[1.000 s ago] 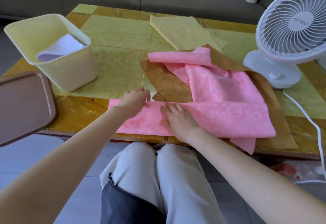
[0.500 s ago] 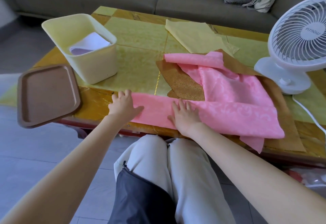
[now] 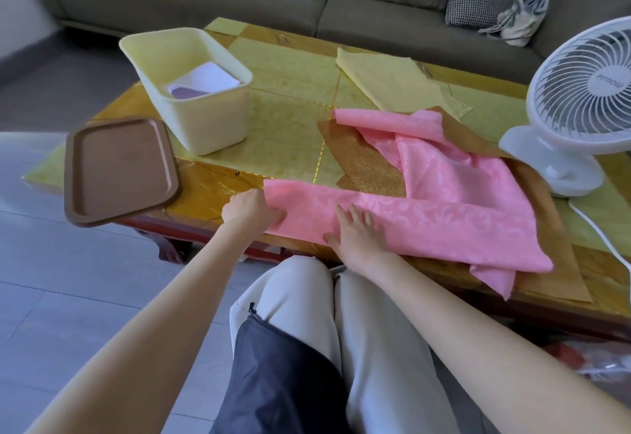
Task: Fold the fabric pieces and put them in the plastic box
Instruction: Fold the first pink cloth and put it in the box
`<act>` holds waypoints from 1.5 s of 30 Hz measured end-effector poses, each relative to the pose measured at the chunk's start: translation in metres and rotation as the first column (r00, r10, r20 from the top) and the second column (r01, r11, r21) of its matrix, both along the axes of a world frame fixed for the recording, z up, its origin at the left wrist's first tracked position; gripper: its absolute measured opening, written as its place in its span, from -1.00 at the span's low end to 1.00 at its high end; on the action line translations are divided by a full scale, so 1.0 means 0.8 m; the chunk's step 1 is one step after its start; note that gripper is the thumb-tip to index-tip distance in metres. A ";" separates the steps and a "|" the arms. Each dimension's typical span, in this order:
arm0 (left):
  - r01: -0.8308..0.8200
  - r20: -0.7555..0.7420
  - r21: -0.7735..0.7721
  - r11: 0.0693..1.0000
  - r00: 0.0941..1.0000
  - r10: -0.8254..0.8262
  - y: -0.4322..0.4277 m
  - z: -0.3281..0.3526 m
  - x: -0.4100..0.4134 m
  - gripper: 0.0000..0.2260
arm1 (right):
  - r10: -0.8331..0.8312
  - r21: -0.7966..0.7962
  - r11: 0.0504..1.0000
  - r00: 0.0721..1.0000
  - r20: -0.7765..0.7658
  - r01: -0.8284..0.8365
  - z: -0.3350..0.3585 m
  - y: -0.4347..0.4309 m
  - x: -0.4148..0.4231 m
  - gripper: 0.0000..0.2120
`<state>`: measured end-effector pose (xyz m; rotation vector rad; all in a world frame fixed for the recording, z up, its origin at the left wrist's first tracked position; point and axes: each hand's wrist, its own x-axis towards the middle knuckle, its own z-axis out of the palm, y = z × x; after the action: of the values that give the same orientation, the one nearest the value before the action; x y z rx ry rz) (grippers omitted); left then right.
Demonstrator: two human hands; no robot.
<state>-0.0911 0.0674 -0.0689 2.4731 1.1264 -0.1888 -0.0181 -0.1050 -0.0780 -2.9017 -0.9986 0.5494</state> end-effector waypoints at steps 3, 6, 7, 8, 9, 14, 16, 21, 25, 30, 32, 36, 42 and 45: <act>0.000 0.157 -0.063 0.998 0.988 0.010 0.013 0.005 -0.008 -0.87 | -0.009 0.001 1.000 1.000 -0.001 0.009 0.000 0.011 0.000 -0.38; -0.039 0.288 -0.108 0.993 0.955 0.069 0.026 0.017 -0.014 -0.91 | -0.017 0.011 1.000 1.000 0.004 0.017 0.001 0.033 -0.003 -0.39; -0.052 0.323 -0.112 0.992 0.942 0.086 0.030 0.022 -0.016 -0.88 | -0.011 0.024 1.000 1.000 -0.006 0.011 0.001 0.042 -0.004 -0.41; -0.068 0.355 -0.118 0.991 0.929 0.106 0.035 0.026 -0.017 -0.79 | -0.001 0.045 0.999 1.000 -0.022 0.002 0.001 0.052 -0.006 -0.42; -0.082 0.385 -0.121 0.989 0.915 0.123 0.039 0.029 -0.017 -0.70 | 0.013 0.067 0.998 0.999 -0.041 -0.010 0.001 0.062 -0.009 -0.42; -0.056 0.550 -0.060 0.997 0.831 0.080 0.055 0.040 -0.019 -0.63 | 0.082 0.139 0.988 0.989 -0.125 -0.064 0.002 0.102 -0.016 -0.47; -0.013 0.604 -0.007 1.000 0.797 0.015 0.051 0.048 -0.017 -0.67 | 0.137 0.371 0.927 0.967 -0.216 -0.049 0.010 0.108 -0.016 -0.67; 0.096 0.706 0.127 0.987 0.690 -0.158 0.000 0.071 -0.002 -0.83 | 0.052 0.769 0.565 0.917 -0.396 0.300 0.054 0.078 -0.020 -0.73; 0.251 0.701 0.083 0.964 0.673 -0.236 -0.059 0.072 0.015 -0.82 | 0.001 0.776 0.440 0.864 -0.503 0.451 0.079 0.027 -0.005 -0.59; 0.383 0.624 -0.009 0.924 0.724 -0.294 -0.110 0.050 0.038 -0.83 | -0.148 0.573 0.476 0.703 -0.695 0.667 0.078 -0.020 0.023 -0.75; 0.399 0.592 -0.047 0.916 0.750 -0.297 -0.123 0.041 0.045 -0.83 | -0.171 0.485 0.461 0.611 -0.773 0.743 0.067 -0.027 0.030 -0.82; 0.415 0.544 -0.057 0.908 0.776 -0.320 -0.129 0.025 0.046 -0.87 | -0.183 0.421 0.476 0.555 -0.811 0.772 0.048 -0.025 0.035 -0.84; 0.443 0.323 0.249 0.861 0.801 -0.505 -0.100 0.007 0.029 -0.50 | -0.283 0.398 0.430 0.540 -0.792 0.810 0.041 -0.020 0.057 -0.80; 0.384 0.286 0.272 0.882 0.843 -0.455 -0.084 -0.001 0.024 -0.49 | -0.354 0.471 0.462 0.643 -0.679 0.752 0.043 -0.026 0.074 -0.77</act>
<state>-0.0721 0.0000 -0.0695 2.7674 0.4620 0.2431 0.0408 -0.1254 -0.0435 -1.9671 -0.0304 0.5986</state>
